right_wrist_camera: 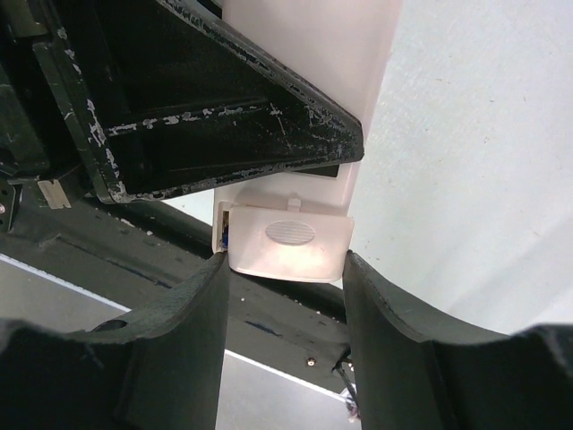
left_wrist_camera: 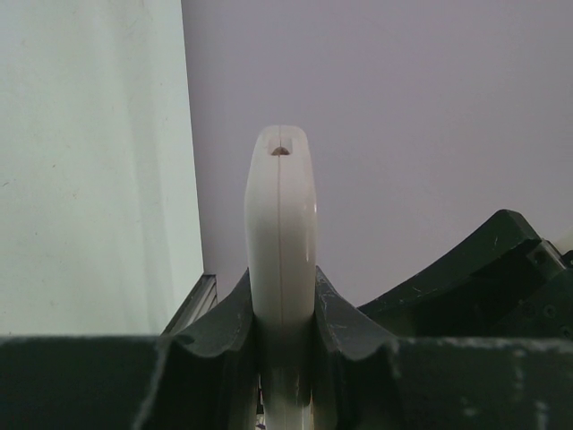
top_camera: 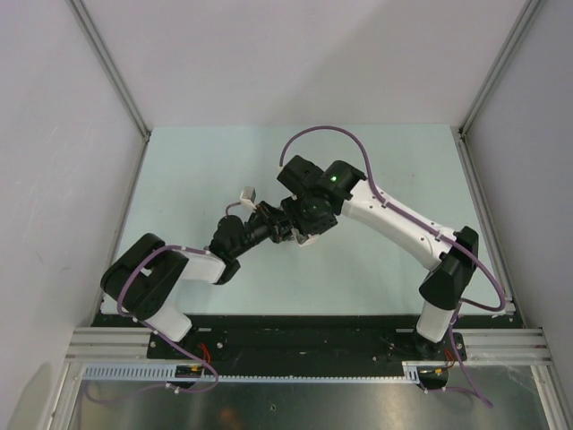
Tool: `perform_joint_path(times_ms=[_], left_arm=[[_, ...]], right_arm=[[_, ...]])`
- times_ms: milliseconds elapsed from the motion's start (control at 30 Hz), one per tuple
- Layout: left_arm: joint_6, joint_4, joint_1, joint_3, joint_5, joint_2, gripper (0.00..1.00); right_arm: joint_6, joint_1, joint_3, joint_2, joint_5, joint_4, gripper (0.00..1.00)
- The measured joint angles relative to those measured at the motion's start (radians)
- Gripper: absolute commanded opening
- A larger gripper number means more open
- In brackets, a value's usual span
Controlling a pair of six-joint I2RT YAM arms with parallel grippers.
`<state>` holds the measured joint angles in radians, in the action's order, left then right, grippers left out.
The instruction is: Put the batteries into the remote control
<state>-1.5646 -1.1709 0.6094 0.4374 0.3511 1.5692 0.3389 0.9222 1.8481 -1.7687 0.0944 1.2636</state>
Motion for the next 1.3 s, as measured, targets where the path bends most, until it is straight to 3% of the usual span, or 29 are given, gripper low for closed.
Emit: perform_joint_path(times_ms=[1300], left_arm=[[-0.007, -0.024, 0.008, 0.000, 0.015, 0.016, 0.00]], right_arm=[[0.001, 0.020, 0.055, -0.036, 0.040, 0.018, 0.50]])
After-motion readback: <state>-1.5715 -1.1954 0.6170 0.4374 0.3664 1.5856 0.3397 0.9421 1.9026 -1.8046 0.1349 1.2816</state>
